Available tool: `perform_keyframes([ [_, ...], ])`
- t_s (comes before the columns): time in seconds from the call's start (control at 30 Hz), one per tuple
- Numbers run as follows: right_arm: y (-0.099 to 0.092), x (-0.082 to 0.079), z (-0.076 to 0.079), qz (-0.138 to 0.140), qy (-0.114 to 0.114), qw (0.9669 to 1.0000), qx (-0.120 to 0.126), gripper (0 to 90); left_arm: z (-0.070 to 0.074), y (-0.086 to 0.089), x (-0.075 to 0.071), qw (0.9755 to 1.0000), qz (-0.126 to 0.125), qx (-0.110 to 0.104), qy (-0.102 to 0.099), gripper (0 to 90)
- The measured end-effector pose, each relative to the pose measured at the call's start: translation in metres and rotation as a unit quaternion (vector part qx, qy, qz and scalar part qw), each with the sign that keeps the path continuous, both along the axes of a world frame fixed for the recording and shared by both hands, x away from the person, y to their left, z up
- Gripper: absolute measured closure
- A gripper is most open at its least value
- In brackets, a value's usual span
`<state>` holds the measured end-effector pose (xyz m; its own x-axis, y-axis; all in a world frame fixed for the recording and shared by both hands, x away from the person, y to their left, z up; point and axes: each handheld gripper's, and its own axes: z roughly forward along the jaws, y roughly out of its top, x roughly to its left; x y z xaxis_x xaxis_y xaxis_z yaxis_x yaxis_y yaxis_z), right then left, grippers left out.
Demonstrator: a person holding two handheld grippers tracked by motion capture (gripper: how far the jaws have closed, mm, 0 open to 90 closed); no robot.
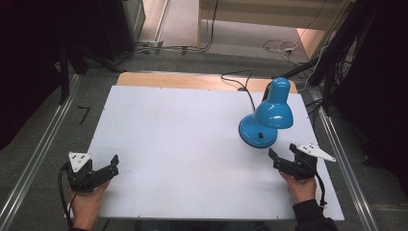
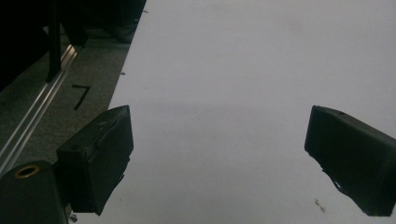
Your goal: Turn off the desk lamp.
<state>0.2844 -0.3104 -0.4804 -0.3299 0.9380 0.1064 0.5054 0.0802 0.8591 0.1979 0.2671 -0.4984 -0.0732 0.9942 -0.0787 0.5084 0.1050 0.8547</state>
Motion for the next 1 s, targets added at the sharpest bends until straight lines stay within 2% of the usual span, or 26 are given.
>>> perform_keyframes([
  [0.27, -0.003, -0.005, 0.001, 0.001, 0.000, 1.0000, 0.008, 10.6, 0.000, 0.000, 0.000, 1.0000, 0.001, 0.001, 0.001, 8.4],
  [0.57, -0.007, -0.011, 0.001, 0.001, 0.002, 1.0000, 0.001, 10.7, 0.000, 0.000, 0.000, 1.0000, 0.000, 0.000, -0.002, 8.4],
  [1.0, -0.034, -0.024, -0.003, -0.027, 0.006, 0.9995, -0.015, 10.6, 0.000, -0.001, 0.000, 1.0000, -0.001, 0.000, 0.000, 8.4],
])
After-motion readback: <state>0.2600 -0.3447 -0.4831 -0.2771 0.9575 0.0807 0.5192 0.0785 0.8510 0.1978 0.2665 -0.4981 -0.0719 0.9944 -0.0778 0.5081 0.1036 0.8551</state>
